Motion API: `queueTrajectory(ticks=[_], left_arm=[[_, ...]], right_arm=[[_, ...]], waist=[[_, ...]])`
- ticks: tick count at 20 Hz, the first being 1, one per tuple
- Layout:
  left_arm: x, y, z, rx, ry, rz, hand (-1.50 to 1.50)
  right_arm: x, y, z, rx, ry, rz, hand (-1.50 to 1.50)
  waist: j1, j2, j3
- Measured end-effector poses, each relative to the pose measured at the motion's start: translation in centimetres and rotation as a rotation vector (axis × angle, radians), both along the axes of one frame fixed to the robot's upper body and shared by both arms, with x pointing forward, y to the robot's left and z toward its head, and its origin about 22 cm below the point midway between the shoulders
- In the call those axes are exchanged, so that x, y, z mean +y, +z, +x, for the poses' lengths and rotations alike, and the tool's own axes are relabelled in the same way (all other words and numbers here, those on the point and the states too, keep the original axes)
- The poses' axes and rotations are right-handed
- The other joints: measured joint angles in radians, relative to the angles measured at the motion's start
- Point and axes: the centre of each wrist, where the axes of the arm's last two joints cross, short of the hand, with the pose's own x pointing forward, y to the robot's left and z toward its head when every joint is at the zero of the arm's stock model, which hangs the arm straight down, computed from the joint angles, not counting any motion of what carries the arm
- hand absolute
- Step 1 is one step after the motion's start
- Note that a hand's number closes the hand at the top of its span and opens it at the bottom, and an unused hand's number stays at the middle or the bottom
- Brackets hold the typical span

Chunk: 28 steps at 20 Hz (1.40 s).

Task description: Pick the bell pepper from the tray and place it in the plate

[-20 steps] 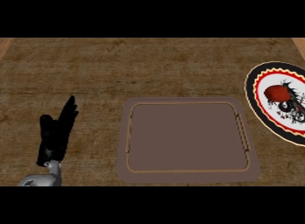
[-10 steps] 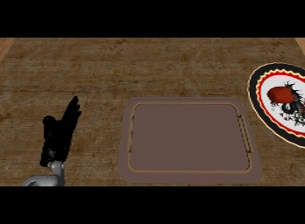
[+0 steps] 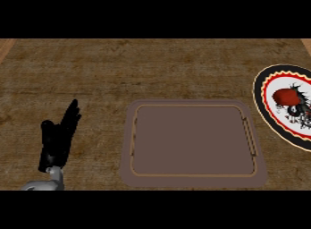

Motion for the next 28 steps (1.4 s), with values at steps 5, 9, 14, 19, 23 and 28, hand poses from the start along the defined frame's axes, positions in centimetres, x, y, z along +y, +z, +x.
queueTrajectory(ticks=[5,9,14,19,23,28], left_arm=[[-0.2,0.2,0.2,0.000,-0.006,0.000,0.00],[-0.2,0.1,0.2,0.005,-0.012,0.000,0.00],[-0.3,0.0,0.4,0.006,-0.009,-0.002,0.00],[0.3,0.1,0.9,-0.002,-0.006,0.005,0.00],[-0.4,0.9,1.1,-0.005,-0.010,0.001,0.00],[-0.8,0.3,0.7,-0.006,-0.011,-0.001,0.00]], right_arm=[[0.4,-0.6,0.1,0.011,-0.021,-0.034,-1.50],[-0.1,-1.2,-0.8,0.010,-0.041,-0.047,-1.50],[-0.3,-1.5,-1.3,0.023,-0.068,-0.080,-1.50],[-1.4,-1.4,-2.4,0.036,-0.093,-0.091,-1.50],[-2.2,-1.5,-3.6,0.038,-0.123,-0.108,-1.50],[-3.6,-1.2,-5.3,0.032,-0.164,-0.106,-1.50]], waist=[[0.004,0.002,0.000],[0.007,0.003,0.001],[0.007,0.004,0.001],[0.007,0.005,0.002],[0.011,0.006,0.003],[0.013,0.008,0.004]])
